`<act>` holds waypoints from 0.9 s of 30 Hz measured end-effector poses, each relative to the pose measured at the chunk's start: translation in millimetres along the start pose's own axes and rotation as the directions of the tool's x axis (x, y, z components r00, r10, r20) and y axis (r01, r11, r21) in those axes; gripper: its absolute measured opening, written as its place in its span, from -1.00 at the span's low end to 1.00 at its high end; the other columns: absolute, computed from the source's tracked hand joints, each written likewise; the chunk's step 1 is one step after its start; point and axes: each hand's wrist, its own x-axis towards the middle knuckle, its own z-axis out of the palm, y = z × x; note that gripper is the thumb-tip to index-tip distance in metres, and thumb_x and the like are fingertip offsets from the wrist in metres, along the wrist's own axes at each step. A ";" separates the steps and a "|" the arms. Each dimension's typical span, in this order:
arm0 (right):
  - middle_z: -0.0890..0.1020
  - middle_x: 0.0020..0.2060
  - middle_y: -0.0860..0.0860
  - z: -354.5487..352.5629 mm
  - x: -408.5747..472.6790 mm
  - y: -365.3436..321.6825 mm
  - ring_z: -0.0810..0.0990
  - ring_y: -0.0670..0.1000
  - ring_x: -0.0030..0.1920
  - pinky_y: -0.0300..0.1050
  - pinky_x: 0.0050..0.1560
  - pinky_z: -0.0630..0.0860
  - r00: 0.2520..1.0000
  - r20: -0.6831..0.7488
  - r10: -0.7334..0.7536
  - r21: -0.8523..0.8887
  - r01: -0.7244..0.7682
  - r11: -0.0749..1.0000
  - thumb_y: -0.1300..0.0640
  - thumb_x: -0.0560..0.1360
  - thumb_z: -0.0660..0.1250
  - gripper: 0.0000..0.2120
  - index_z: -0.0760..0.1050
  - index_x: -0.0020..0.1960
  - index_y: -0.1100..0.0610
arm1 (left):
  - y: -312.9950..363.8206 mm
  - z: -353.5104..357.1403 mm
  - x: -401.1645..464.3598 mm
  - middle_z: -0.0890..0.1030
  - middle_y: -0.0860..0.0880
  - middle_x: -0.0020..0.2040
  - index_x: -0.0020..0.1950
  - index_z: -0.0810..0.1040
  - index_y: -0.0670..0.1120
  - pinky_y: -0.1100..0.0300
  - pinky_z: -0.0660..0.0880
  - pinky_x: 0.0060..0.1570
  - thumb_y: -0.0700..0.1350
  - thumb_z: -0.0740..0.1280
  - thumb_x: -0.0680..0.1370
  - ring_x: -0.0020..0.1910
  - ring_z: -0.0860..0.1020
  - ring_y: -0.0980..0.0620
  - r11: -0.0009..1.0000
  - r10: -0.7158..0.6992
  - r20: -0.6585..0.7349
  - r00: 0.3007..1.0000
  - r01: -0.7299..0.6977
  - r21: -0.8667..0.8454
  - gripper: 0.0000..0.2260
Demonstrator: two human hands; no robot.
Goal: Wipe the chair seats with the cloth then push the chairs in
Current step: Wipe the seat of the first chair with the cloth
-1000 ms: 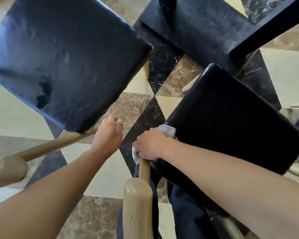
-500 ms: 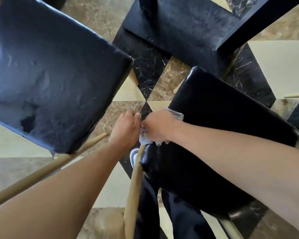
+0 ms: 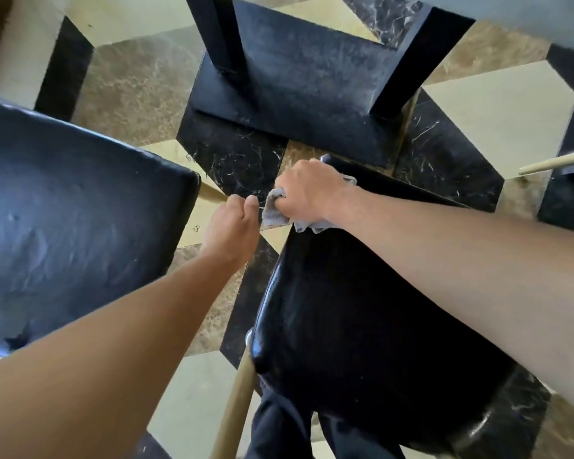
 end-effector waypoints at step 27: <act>0.62 -0.21 0.01 -2.6 -110.1 141.5 0.52 0.12 -0.17 -0.05 -0.15 0.39 0.742 -0.299 0.600 0.535 -0.391 0.749 -0.06 0.45 0.19 -0.76 0.51 -0.13 0.09 | 85.2 49.7 0.4 0.41 -0.06 0.11 0.23 0.43 -0.08 -0.02 0.36 0.14 0.11 0.03 0.63 0.14 0.41 -0.09 0.965 0.153 0.006 0.988 -0.151 0.214 -0.64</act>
